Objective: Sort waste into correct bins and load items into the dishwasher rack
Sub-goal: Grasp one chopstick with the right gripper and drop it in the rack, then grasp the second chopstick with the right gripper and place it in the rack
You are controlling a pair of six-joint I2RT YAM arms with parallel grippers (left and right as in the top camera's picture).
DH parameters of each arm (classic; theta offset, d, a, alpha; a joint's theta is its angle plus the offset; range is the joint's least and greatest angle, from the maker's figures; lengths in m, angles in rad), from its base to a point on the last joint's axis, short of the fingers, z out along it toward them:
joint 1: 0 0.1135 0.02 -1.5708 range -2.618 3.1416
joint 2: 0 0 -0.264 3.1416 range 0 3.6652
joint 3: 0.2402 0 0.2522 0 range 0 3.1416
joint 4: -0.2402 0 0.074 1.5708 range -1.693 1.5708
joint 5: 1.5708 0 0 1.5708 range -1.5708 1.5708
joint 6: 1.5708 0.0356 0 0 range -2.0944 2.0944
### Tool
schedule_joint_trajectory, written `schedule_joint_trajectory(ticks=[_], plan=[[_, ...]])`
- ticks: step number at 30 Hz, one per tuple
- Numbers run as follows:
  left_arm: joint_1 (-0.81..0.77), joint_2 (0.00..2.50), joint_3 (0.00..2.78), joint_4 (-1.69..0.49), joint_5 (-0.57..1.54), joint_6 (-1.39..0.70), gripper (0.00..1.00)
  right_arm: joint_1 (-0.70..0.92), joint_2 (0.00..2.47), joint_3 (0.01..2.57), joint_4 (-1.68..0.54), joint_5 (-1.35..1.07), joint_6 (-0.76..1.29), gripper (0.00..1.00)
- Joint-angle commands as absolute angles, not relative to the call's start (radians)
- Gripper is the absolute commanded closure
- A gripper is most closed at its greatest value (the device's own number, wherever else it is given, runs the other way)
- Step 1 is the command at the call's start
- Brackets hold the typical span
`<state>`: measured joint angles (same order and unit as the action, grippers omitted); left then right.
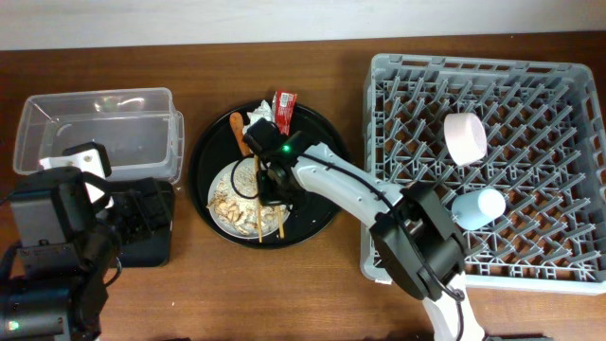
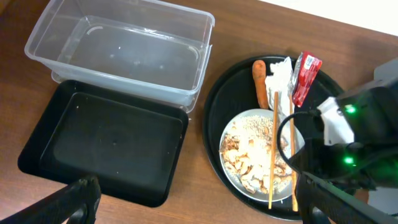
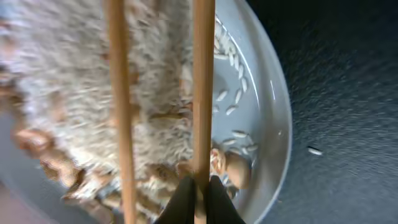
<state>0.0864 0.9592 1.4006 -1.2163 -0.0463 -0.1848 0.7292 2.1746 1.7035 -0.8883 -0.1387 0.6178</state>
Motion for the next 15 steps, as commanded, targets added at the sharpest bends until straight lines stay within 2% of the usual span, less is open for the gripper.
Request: schedule_joint_trajectory(ticks=[1, 6, 9, 13, 14, 15], plan=[[0.088, 0.956, 1.408, -1.218, -0.060, -0.197, 0.01, 0.690, 1.966, 1.720, -0.936, -0.015, 0.560, 0.96], [0.088, 0.956, 1.408, -1.221, -0.060, -0.197, 0.01, 0.488, 1.802, 1.720, -1.070, 0.111, 0.552, 0.96], [0.088, 0.956, 1.408, -1.222, -0.060, -0.197, 0.01, 0.350, 1.850, 1.689, -1.122, 0.110, 0.527, 0.95], [0.088, 0.956, 1.408, -1.222, -0.060, -0.197, 0.01, 0.293, 1.919, 1.627, -1.123, 0.125, 0.504, 0.95], [0.088, 0.956, 1.408, -1.225, -0.060, -0.197, 0.01, 0.293, 1.920, 1.627, -1.122, 0.125, 0.500, 0.92], [0.088, 0.956, 1.408, -1.228, -0.060, -0.197, 0.01, 0.298, 1.917, 1.629, -1.119, 0.121, 0.500, 0.72]])
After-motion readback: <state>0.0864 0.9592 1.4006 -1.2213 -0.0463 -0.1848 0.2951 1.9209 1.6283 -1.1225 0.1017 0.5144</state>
